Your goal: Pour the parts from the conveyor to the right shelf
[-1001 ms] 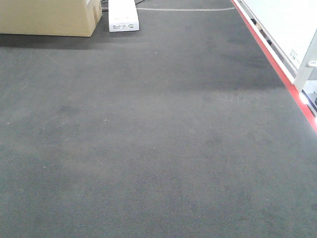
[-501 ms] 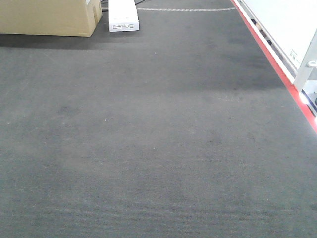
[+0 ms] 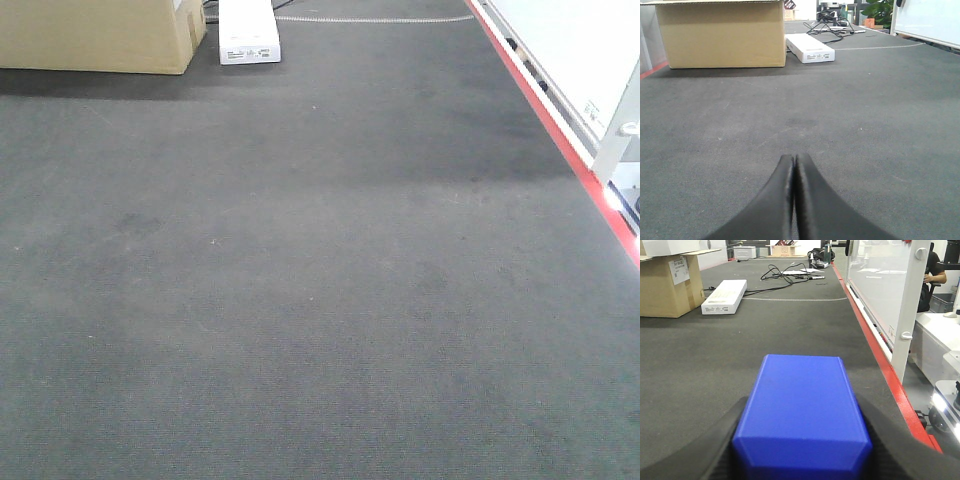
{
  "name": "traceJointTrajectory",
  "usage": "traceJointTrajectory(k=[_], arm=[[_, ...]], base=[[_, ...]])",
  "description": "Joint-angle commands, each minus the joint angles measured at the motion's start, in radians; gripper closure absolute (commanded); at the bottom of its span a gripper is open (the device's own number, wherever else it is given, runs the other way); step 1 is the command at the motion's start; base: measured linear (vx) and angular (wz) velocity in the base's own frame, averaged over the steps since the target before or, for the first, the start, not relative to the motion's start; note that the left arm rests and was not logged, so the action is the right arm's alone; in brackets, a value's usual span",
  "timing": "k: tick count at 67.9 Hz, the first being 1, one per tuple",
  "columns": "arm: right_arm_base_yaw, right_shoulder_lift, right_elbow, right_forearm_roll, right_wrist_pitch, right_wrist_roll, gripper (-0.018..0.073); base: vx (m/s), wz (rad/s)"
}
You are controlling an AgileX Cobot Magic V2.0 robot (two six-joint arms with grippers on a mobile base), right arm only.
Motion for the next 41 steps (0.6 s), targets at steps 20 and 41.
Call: traceJointTrajectory(k=[20,41], arm=[[-0.008,0.012,-0.028,0.001,-0.083,-0.002,0.0565],[-0.008,0.013,-0.028,0.001,-0.083,-0.002,0.0565]], base=[[-0.02,-0.03],[-0.15,-0.15]])
